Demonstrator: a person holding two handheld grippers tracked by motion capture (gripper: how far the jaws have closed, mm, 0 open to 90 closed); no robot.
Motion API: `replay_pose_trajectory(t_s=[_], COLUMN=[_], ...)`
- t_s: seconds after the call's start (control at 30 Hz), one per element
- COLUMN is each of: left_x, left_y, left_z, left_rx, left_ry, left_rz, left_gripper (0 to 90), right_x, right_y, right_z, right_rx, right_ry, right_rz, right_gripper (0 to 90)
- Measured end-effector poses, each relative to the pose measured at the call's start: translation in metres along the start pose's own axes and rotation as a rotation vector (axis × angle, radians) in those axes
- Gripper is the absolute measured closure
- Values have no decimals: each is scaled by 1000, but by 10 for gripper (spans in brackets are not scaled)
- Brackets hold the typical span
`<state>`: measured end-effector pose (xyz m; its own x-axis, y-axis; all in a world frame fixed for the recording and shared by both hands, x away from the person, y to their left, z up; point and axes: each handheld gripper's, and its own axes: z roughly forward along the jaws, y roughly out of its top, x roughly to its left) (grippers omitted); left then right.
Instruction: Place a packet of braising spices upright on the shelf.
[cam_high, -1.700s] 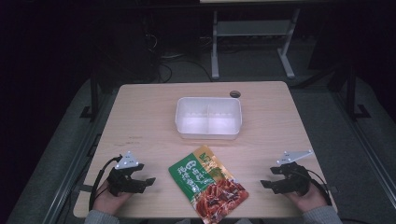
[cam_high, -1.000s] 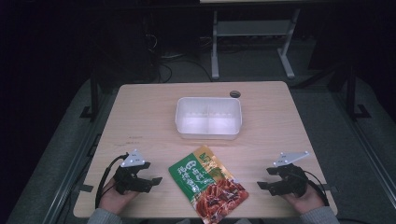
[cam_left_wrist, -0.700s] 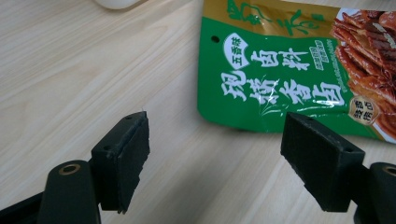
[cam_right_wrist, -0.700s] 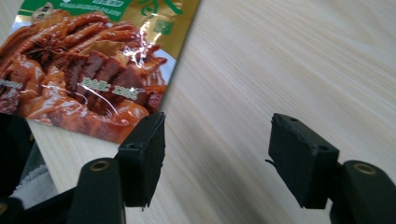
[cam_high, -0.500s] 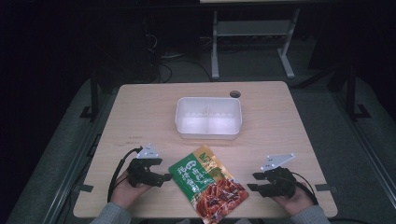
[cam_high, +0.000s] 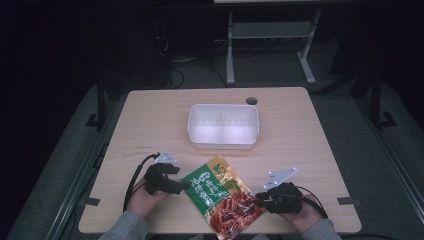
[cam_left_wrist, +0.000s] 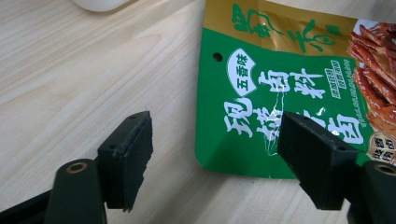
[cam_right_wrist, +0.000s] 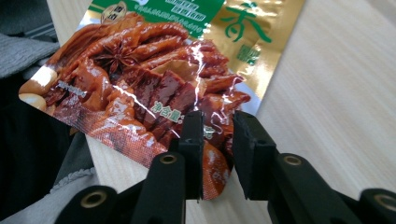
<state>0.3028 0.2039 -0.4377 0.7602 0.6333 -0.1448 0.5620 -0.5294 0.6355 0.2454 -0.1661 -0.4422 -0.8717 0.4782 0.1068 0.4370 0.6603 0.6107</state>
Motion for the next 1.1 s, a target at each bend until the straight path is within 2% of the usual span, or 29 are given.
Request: replay_pose_trajectory(t_s=[0.1, 0.23, 0.47, 0.7, 0.87, 1.03, 1.1], left_x=[0, 0, 1, 2, 1, -3, -5], left_y=[0, 1, 1, 1, 2, 3, 4], left_z=[2, 2, 4, 9, 11, 16, 18], left_rx=[4, 8, 14, 50, 66, 84, 92], left_ry=[0, -2, -3, -9, -27, -80, -72], left_rz=[1, 4, -1, -19, -14, -8, 4], left_gripper=[296, 325, 356, 388, 408, 470, 486], right_x=[3, 7, 11, 11, 11, 10, 9], right_y=[0, 0, 0, -1, -2, -3, -4], right_z=[5, 9, 13, 16, 18, 17, 18], right_rx=[22, 43, 56, 70, 72, 63, 60], right_ry=[19, 27, 33, 30, 31, 41, 46], right_rz=[-20, -50, -74, -83, -83, -74, -72], right_gripper=[831, 896, 899, 899, 899, 899, 899])
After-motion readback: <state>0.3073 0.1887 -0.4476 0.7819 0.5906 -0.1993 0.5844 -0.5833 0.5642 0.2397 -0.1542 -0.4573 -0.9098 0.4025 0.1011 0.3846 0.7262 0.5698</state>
